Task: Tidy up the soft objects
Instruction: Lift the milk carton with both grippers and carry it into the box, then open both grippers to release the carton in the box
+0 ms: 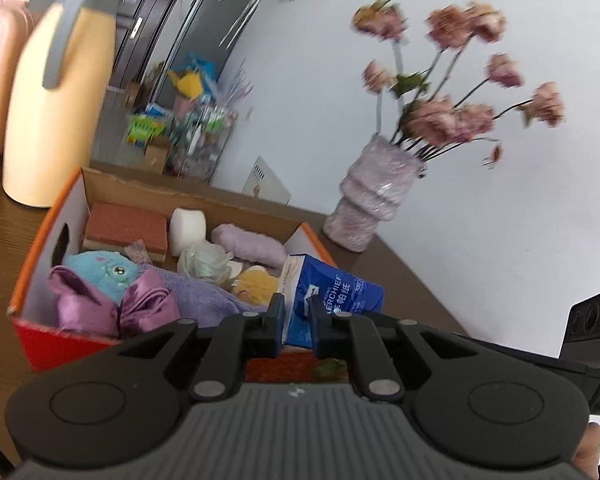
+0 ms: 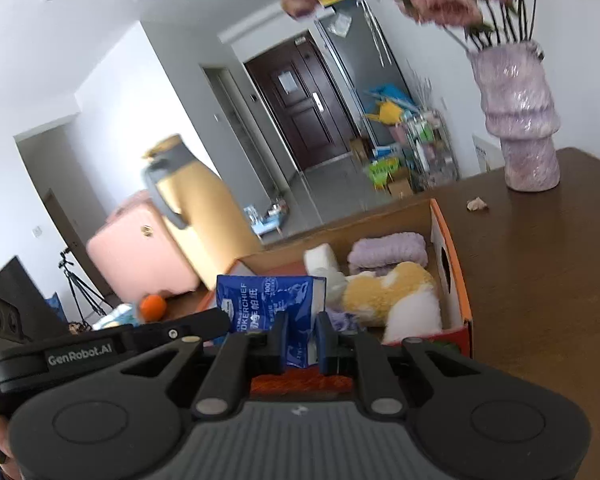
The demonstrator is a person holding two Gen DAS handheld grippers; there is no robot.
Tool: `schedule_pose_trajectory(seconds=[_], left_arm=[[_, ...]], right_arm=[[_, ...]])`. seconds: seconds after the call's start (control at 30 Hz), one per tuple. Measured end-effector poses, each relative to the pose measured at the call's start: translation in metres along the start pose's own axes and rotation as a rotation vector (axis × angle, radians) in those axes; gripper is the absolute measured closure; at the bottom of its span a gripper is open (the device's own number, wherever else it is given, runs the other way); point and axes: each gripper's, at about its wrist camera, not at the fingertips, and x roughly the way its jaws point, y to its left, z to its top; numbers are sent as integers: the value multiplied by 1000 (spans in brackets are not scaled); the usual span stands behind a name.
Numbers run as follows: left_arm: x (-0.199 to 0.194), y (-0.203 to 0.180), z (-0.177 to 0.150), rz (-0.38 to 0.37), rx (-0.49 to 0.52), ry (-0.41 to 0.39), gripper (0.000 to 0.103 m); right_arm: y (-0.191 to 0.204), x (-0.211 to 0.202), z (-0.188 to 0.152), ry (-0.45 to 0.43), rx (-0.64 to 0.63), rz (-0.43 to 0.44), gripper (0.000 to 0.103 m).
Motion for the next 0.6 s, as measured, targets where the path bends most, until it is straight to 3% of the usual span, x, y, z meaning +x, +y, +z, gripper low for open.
schedule_pose_trajectory(seconds=[0.27,0.33,0.47,0.6], left_arm=[[72,32,-10,86,-10,113,91],[72,31,-18,108,65,100,91],[67,24,-17,101,118,112,89],[52,21,-8,134,145,74,86]], right_arm=[[-25,75,7,133,-69,-84,88],[-22,87,0,177,-134,-103,86],[-17,90,4,161,-187,-138,81],[-12,76,13,123,-193,-136,77]])
